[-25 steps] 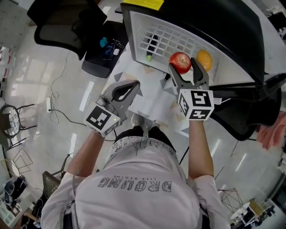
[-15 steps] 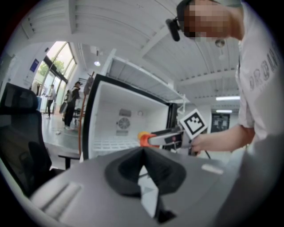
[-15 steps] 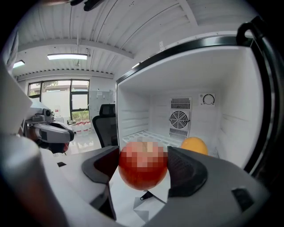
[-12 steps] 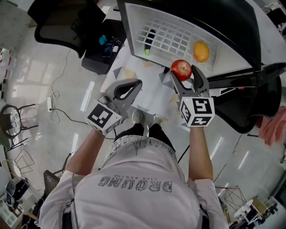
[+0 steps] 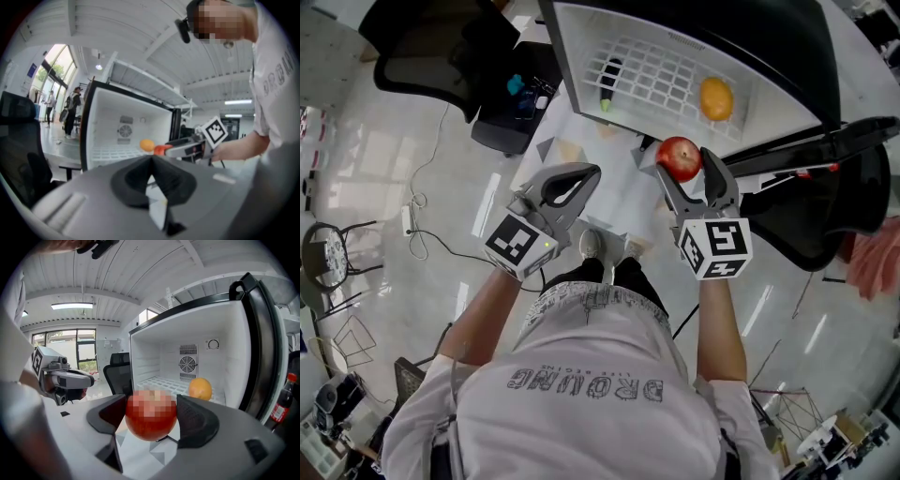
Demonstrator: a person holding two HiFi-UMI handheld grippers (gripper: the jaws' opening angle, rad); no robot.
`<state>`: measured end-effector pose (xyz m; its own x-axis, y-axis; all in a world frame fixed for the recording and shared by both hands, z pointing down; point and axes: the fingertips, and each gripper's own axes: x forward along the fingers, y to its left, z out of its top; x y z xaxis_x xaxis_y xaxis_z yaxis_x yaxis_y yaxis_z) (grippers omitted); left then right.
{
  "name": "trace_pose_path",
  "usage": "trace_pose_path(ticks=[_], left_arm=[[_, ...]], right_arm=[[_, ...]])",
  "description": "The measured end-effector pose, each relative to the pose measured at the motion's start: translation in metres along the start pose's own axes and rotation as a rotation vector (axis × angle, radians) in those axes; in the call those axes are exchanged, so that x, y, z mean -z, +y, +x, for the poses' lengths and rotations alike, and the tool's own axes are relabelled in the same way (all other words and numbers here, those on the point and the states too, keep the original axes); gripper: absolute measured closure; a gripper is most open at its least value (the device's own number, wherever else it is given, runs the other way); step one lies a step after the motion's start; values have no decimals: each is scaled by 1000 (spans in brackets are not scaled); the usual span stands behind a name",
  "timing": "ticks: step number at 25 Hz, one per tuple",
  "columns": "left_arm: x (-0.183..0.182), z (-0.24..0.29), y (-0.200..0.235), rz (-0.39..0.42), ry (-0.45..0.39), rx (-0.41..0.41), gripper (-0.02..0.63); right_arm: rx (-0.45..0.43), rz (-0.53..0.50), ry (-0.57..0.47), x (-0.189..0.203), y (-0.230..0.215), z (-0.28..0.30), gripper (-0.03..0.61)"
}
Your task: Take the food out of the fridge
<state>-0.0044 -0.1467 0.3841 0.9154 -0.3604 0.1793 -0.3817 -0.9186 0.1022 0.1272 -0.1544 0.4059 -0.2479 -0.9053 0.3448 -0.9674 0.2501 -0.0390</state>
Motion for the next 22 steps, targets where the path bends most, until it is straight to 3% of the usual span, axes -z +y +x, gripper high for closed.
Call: trace_pose_path(ticks=[22], left_arm=[[-5,16,-26,28,11,36,610]], right_arm=[[-9,52,-15,17,-3,-53,267]])
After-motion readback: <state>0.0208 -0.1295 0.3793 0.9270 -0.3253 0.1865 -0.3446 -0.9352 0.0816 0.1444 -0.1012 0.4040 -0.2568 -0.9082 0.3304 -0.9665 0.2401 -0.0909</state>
